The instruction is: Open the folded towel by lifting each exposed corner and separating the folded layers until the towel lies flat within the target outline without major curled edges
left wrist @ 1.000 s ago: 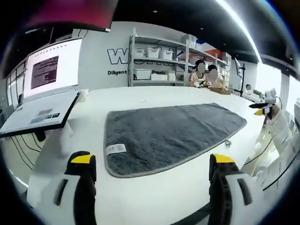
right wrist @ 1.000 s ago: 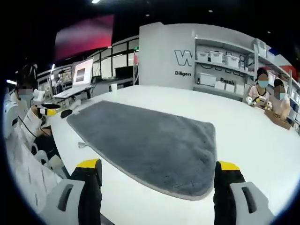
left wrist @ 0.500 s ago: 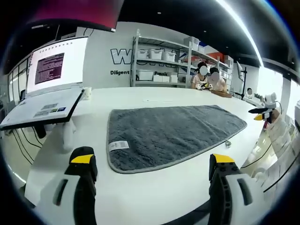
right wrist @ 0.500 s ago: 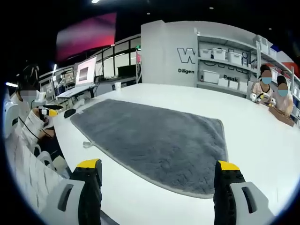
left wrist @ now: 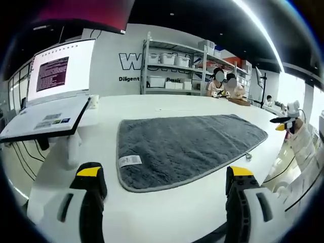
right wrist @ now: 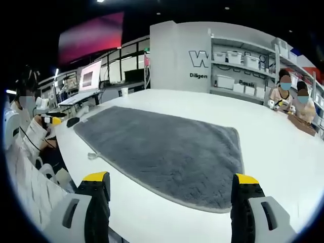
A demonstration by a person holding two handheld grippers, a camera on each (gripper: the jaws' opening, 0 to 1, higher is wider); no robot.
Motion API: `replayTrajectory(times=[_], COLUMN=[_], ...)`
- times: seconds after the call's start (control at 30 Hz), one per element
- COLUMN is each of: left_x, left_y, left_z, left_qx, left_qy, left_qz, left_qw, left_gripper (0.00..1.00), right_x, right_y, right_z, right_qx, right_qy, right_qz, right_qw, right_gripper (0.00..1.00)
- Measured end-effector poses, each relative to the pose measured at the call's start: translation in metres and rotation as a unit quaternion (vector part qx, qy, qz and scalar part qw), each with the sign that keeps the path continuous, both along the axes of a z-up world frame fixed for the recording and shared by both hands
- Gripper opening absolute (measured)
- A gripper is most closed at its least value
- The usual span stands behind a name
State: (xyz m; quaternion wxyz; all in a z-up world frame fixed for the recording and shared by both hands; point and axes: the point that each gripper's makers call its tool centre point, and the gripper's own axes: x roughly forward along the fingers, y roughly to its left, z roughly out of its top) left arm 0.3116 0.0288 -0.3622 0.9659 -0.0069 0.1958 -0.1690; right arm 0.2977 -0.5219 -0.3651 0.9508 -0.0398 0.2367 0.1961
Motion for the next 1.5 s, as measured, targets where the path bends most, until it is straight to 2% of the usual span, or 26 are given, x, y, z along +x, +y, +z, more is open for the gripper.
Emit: replayTrajectory(times=[0.5,0.8,0.93,1.1,1.27,1.5], left_x=[0.008,0.010,0.008,0.005,0.003,0.004], left_y=[-0.008,-0.015,-0.020,-0.021,-0.020,-0.019], left_z=[0.011,0.024,0.027,0.027,0.031,0.030], left_qx=[-0.005,-0.009,-0.013,-0.009,-0.012,-0.008], left_qy=[-0.009,-0.036,-0.037,-0.037,-0.041,-0.039], left_qz=[-0.003,-0.008,-0.010,-0.008,-0.003,-0.004], left_qw=[0.9999,0.9993,0.9992,0.9992,0.9991,0.9992], left_gripper=[0.99,0.99,0.99,0.99,0.99,0.99], right_x=[0.004,0.004,0.005,0.006,0.007,0.004], right_y=[0.000,-0.003,0.000,0.002,0.003,0.003], right_z=[0.002,0.004,0.006,0.002,0.008,0.005], right_qx=[-0.005,-0.003,0.005,-0.009,-0.003,-0.010], right_qy=[0.002,-0.002,-0.007,-0.001,-0.009,-0.005], right_qz=[0.006,0.007,0.012,0.024,0.026,0.029], right_qw=[1.0000,1.0000,0.9999,0.9997,0.9996,0.9995], right_gripper=[0.99,0.99,0.99,0.99,0.99,0.99])
